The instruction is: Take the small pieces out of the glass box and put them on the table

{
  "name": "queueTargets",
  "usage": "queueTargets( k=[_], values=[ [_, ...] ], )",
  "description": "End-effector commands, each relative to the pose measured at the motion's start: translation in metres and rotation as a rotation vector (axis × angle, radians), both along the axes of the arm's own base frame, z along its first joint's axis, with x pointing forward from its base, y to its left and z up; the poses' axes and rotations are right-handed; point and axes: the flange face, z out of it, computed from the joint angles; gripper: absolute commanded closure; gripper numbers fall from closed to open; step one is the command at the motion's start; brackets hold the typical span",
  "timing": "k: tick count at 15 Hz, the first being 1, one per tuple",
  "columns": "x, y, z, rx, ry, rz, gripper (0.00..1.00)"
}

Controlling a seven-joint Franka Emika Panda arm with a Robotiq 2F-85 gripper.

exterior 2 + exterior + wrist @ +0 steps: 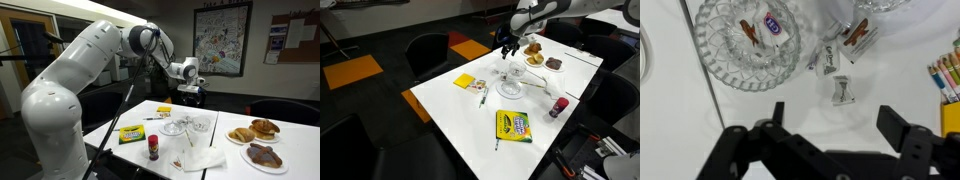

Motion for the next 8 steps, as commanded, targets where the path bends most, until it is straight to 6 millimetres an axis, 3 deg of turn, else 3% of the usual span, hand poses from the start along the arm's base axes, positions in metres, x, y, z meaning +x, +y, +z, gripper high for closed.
queueTargets(
  k=[1,4,8],
  values=[
    [-0.031,-0.025,0.014,0.034,-0.014,-0.030,0.00],
    [-0.050,-0.049,0.010,0.056,-0.026,-0.072,0.00],
    [-0.070,-0.076,-0.008,0.076,-0.017,-0.116,0.00]
  ],
)
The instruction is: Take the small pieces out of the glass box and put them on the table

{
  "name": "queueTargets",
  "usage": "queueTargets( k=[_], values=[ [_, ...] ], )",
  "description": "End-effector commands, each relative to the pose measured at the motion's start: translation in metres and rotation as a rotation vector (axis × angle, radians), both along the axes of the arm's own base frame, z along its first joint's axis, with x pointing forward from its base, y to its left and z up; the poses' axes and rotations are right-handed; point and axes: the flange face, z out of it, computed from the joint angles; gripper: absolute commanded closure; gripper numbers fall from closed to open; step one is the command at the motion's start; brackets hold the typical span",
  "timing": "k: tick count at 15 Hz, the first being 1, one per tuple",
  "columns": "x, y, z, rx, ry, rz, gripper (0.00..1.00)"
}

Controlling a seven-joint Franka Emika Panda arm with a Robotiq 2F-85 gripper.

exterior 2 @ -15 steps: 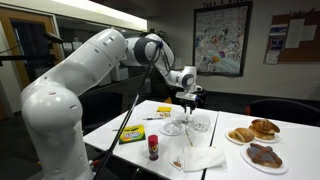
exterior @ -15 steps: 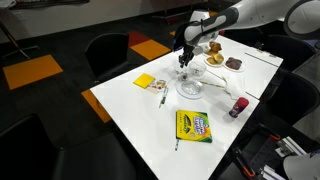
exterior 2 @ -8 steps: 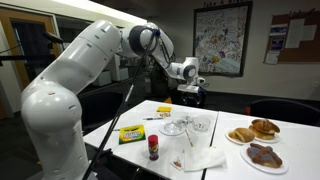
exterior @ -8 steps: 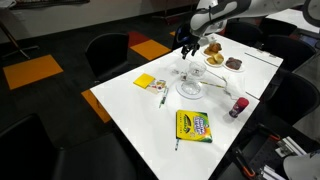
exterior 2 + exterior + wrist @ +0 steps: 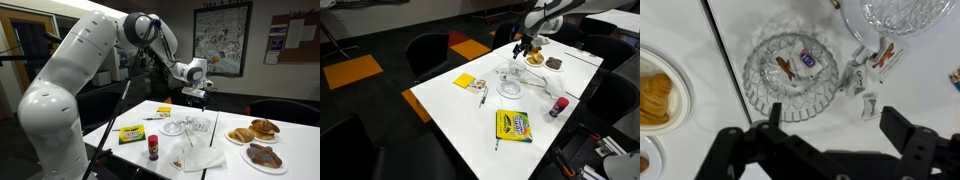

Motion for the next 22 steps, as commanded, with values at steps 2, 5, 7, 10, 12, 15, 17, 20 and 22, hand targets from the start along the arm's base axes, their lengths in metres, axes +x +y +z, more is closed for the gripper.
queueTargets(
  k=[2,5,7,10,12,15,17,20,22],
  values=[
    [-0.026,-0.020,-0.019,0.021,0.005,-0.020,0.00],
    [-0.027,-0.027,-0.042,0.018,0.037,-0.042,0.00],
    [-0.024,-0.028,-0.055,0.021,0.052,-0.045,0.00],
    [-0.020,-0.028,-0.072,0.027,0.065,-0.046,0.00],
    [-0.019,-0.036,-0.077,0.028,0.071,-0.052,0.00],
    [-0.010,-0.039,-0.070,0.040,0.060,-0.062,0.00],
    [-0.003,-0.038,-0.058,0.039,0.037,-0.058,0.00],
    [0.006,-0.039,-0.055,0.035,0.028,-0.062,0.00],
    [0.008,-0.040,-0.062,0.033,0.032,-0.064,0.00]
  ],
)
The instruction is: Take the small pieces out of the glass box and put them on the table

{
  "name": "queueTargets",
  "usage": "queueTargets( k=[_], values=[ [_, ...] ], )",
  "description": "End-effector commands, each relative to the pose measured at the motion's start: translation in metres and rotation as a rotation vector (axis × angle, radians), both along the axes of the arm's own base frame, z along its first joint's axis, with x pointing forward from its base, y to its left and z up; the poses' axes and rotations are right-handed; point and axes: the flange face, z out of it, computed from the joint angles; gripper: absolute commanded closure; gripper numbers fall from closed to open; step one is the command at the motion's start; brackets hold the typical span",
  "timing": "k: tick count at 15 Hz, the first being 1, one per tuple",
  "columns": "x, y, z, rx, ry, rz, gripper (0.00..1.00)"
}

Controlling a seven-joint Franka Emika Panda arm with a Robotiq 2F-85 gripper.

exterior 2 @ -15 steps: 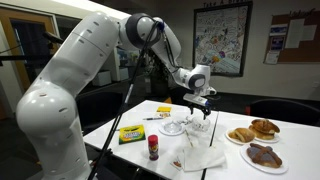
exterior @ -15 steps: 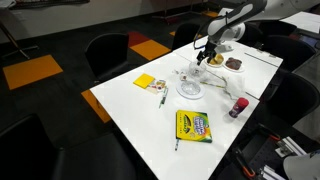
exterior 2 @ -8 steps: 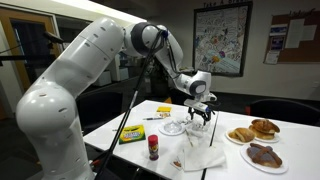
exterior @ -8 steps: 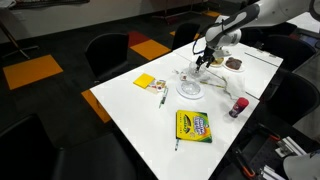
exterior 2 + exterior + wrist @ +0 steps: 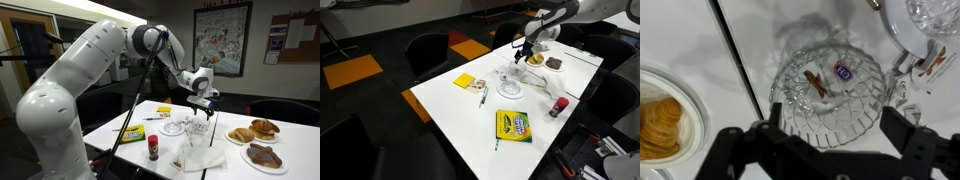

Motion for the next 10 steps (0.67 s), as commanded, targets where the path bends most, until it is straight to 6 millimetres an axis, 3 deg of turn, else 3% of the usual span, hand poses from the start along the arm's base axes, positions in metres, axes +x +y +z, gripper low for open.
queueTargets(
  k=[1,2,5,10],
  values=[
    [0.006,-0.003,-0.018,0.023,0.018,-0.010,0.00],
    [-0.002,-0.032,-0.014,0.025,0.021,-0.012,0.00],
    [-0.008,-0.059,-0.025,0.034,0.030,-0.022,0.00],
    [-0.018,-0.101,-0.018,0.039,0.027,-0.018,0.00]
  ],
)
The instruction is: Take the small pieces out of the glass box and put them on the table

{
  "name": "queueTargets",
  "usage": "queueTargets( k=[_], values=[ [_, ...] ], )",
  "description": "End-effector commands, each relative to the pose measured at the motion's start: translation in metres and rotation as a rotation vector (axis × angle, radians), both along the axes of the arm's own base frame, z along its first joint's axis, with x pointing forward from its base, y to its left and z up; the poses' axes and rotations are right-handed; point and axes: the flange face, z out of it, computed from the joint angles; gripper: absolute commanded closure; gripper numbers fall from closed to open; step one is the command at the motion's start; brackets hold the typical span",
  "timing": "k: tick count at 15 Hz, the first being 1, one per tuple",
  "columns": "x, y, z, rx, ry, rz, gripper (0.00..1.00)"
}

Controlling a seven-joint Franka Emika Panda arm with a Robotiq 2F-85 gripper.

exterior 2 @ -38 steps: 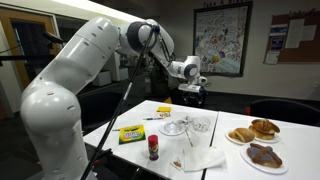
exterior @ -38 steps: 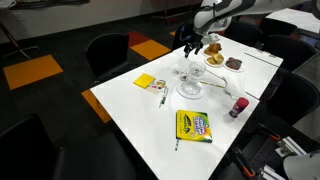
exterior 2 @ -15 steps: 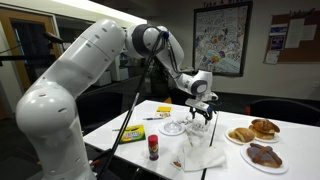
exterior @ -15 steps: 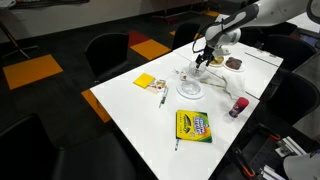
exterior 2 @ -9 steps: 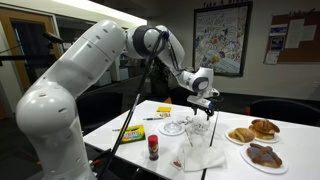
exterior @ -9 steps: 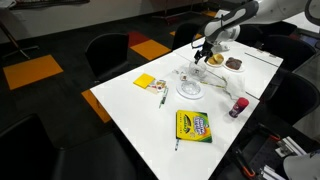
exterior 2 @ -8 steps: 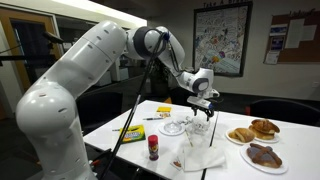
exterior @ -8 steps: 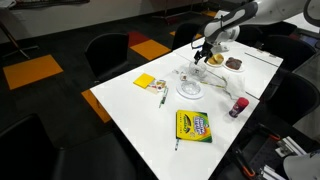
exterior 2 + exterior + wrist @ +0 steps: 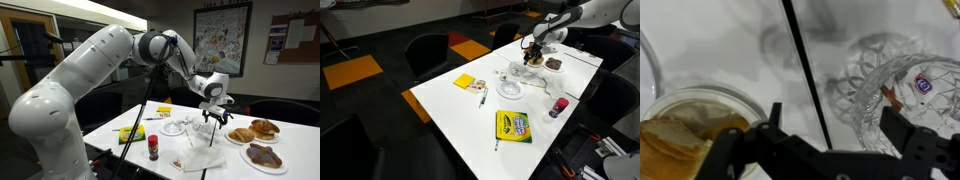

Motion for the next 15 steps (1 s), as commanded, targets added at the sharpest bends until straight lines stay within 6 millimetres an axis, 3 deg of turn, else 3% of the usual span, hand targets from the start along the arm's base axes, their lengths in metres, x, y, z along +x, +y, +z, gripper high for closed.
queueTargets(
  k=[1,8,15],
  values=[
    [0.014,0.028,0.008,0.028,0.002,0.030,0.00],
    [0.038,0.075,0.034,0.044,0.014,0.111,0.00],
    [0.049,0.134,0.005,0.042,0.066,0.121,0.00]
  ],
)
